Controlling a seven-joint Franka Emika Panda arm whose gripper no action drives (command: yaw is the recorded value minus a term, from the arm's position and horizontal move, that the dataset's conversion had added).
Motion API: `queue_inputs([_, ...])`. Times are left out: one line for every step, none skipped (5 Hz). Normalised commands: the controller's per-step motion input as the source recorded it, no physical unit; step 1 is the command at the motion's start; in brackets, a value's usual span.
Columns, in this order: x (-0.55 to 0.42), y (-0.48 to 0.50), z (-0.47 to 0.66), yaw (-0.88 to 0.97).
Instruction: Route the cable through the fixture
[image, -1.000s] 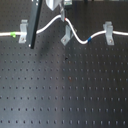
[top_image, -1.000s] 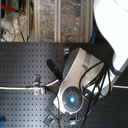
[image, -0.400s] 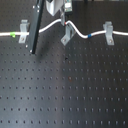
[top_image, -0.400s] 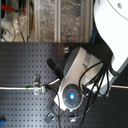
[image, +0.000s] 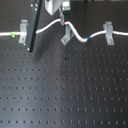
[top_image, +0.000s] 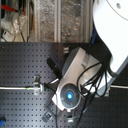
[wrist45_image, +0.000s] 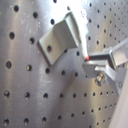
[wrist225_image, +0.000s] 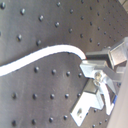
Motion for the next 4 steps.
queue_inputs([0.000, 0.000, 0.02, 0.00])
queue_inputs([-0.019, 0.029, 0.56, 0.00])
queue_inputs([0.003, 0.001, 0.17, 0.00])
queue_inputs([0.042, 0.048, 0.10, 0.00])
